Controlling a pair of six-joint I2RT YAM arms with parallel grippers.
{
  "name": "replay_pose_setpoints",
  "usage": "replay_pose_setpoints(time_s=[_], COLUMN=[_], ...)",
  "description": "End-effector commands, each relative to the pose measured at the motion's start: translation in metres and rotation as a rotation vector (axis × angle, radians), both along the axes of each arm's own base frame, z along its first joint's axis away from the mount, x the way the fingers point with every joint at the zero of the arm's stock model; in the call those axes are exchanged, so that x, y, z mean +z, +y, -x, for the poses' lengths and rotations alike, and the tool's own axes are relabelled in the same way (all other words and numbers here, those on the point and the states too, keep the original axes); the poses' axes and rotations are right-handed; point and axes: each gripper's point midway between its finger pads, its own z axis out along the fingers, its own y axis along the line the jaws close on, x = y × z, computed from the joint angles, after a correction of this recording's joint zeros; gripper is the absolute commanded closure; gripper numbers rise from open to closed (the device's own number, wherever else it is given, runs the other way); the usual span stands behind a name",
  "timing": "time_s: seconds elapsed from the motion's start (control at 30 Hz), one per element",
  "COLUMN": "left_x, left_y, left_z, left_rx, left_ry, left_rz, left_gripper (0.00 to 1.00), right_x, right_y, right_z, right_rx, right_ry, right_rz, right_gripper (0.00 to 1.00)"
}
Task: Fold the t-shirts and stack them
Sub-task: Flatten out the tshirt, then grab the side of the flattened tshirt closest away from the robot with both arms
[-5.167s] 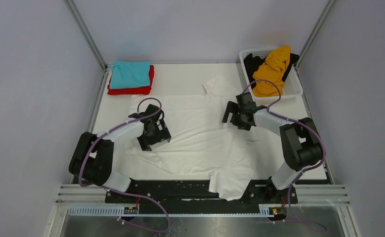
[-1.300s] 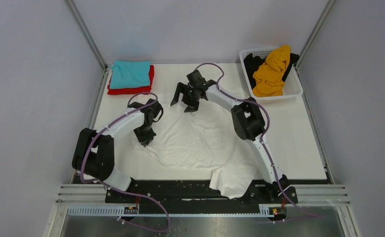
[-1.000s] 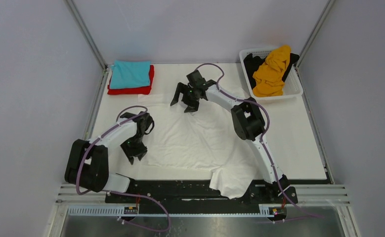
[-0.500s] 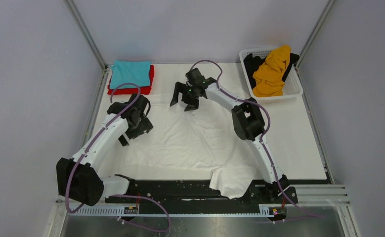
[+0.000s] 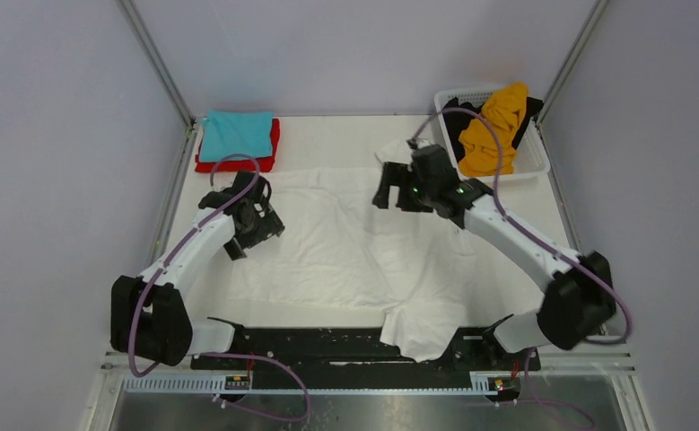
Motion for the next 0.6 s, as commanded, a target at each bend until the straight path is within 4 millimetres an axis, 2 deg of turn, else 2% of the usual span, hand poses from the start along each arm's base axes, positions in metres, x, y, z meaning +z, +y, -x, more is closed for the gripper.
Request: replay_pose_setpoints(time_s=[0.0, 0.13, 0.23, 0.37, 0.57], left_x=[-0.018, -0.038, -0.052, -0.067, -0.071], left_y=[0.018, 0.035, 0.042, 0.050, 0.058], left_z=[0.032, 0.062, 0.077, 0.092, 0.113], left_rx=[0.064, 0.168, 0.241, 0.301, 0.424], left_ry=[0.011, 0.043, 0.062, 0.098, 0.076], left_rz=[-0.033, -0.046, -0.025, -0.038, -0.040], left_gripper=[0.01, 0.01, 0.01, 0.11, 0.27], right_x=[-0.044, -0.067, -0.073, -0.076, -0.083], right_y=[-0.087, -0.121, -0.128, -0.139, -0.144], right_z=[0.026, 0.062, 0.078, 0.089, 0.092], right_rx=[-0.245, -0.316, -0.338, -0.350, -0.346], right_ry=[-0.007, 0.050, 0.044, 0.032, 0.045], right_rz=[0.091, 0.092, 0.067, 0.095, 0.128], right_gripper=[0.00, 0.00, 0.00, 0.00, 0.00])
